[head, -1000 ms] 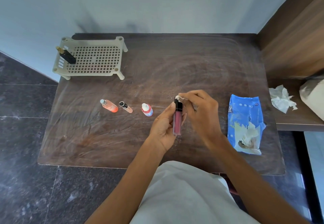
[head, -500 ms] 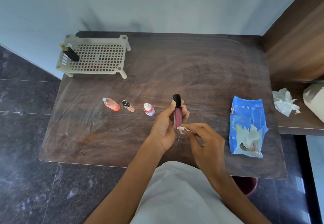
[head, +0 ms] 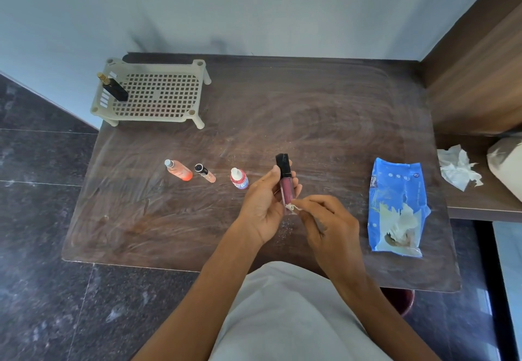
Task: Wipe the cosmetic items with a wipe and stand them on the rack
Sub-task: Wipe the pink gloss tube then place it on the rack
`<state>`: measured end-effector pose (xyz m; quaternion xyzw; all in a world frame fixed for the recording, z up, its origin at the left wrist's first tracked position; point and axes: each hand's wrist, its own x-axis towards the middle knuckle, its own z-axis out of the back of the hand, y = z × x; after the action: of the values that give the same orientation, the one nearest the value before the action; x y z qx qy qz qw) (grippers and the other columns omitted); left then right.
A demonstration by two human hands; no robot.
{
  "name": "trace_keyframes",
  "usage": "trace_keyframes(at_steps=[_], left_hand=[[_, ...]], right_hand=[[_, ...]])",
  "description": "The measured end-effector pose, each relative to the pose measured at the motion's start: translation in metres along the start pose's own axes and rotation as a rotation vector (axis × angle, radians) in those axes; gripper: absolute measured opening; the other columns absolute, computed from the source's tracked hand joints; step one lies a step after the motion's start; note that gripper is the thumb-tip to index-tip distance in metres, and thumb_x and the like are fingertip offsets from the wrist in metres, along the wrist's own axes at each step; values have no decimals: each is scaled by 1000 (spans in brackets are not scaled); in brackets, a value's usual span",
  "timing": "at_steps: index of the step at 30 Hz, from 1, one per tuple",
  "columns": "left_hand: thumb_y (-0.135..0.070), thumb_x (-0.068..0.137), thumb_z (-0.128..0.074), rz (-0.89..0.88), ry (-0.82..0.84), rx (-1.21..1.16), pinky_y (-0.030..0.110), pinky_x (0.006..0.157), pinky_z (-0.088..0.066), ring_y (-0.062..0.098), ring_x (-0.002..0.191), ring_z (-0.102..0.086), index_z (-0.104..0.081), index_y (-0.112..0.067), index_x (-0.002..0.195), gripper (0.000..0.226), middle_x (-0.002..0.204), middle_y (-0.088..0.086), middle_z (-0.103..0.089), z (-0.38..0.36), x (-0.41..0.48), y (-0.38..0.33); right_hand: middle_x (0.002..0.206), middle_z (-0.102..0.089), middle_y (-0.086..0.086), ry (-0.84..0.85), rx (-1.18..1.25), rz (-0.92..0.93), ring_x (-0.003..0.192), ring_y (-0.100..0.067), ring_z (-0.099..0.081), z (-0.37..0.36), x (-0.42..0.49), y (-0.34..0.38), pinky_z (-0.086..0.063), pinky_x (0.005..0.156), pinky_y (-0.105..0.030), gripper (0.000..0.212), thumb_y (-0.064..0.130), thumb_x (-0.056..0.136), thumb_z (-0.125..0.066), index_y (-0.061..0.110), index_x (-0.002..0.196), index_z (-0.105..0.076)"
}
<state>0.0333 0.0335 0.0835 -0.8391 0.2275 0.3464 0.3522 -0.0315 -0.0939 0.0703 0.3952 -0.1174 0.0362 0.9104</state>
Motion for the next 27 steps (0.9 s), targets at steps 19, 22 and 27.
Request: trace_keyframes(at_steps=[19,22,27], left_hand=[[-23,105,-46,23,2,76,30,76,-59,15,83,-68,-71,-9,108,28,93,8,-73,-2,-4,7],[-24,104,-49,19,-9,54,31,77,-55,16,77,-62,-71,-9,108,27,87,7,-68,1,-3,2],[-22,103,-51,34,-31,44,27,66,-59,16,74,-62,-64,-2,121,29,89,10,-65,3,-3,3]], right_hand=[[95,-70,-4,61,-40,62,83,-13,-64,-5,43,-5,-45,77,-8,18,4,86,-72,9,102,-77],[93,-68,-3,91,-30,66,82,-13,-63,-4,12,-2,-42,77,-6,19,5,85,-72,10,102,-77],[92,-69,-3,50,-77,81,81,-13,-62,-4,-6,-3,-39,81,-4,19,8,84,-69,8,101,-77]])
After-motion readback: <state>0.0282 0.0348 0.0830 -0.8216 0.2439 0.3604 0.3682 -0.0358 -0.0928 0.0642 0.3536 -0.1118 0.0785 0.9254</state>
